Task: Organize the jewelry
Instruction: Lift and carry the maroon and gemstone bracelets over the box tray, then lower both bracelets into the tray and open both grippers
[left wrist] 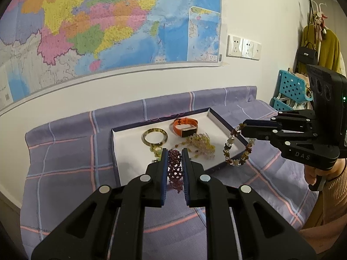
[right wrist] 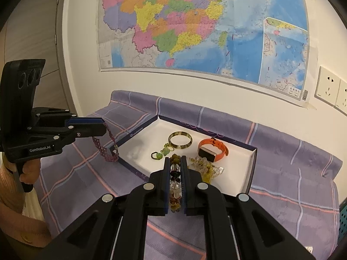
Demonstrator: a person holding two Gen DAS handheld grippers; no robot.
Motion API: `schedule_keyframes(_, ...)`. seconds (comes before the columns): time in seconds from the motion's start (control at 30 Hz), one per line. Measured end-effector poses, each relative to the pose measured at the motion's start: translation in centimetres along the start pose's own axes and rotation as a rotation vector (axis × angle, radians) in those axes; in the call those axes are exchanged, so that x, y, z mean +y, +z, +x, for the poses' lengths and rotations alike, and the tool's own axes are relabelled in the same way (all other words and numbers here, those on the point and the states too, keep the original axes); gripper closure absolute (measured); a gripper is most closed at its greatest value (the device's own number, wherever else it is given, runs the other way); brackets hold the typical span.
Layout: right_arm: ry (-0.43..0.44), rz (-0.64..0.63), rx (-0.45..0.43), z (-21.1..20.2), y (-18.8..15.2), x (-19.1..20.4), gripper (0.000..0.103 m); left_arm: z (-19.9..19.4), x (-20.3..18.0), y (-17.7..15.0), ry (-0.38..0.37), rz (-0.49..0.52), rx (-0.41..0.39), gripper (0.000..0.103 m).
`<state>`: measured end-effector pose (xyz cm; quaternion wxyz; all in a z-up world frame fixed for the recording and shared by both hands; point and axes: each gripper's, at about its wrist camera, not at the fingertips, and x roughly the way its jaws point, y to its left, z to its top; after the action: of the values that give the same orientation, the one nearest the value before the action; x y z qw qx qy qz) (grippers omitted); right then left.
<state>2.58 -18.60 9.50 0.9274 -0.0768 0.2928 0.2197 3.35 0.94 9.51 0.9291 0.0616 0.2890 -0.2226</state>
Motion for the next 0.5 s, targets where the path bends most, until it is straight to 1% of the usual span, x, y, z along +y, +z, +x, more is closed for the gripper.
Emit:
schedule_keyframes(0.27, -0.011, 0.013, 0.006, 1.2, 0.7, -0.8, 0.096, 1.9, 0.5, 1.3, 0.006, -0.003, 0.008, 0.09)
schedule_keyframes(0.5, -0.009, 0.027, 0.015, 2.3, 1.3, -1.6, 0.096, 3.7, 0.7, 1.7, 0.004, -0.01, 0.03, 0.09)
